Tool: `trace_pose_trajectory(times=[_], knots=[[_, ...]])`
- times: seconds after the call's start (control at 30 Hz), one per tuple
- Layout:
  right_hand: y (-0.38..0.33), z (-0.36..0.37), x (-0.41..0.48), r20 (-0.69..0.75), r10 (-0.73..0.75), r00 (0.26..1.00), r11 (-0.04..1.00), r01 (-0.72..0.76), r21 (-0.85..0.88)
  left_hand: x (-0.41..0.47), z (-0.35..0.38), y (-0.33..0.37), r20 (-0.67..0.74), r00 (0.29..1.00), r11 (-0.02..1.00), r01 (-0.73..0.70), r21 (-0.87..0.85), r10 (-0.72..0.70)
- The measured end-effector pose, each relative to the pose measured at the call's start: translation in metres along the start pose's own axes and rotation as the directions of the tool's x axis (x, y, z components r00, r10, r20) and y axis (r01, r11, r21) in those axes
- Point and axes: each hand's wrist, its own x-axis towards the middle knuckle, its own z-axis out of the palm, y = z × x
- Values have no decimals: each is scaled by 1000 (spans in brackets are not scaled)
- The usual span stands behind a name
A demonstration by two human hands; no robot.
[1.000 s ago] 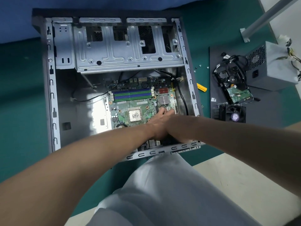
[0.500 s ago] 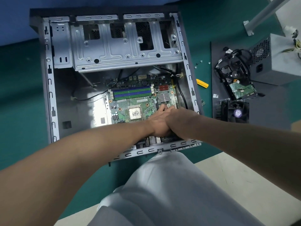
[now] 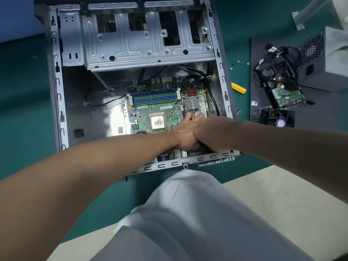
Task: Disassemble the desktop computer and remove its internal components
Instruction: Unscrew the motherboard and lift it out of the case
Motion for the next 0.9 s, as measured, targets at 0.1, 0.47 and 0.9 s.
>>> trace_pose_trajectory(times=[0.1, 0.47, 0.9], knots=[[-7, -10, -5, 135, 22, 991, 985, 2, -171, -3, -1, 1, 4, 999, 999, -33, 10, 33], [2, -10, -14, 72, -72, 995, 919, 95, -383, -2, 0, 4, -47, 994, 988, -90, 122, 97], [3, -7, -11, 73, -62, 995, 930, 84, -357, -3, 0, 3, -46, 991, 983, -117, 140, 124]])
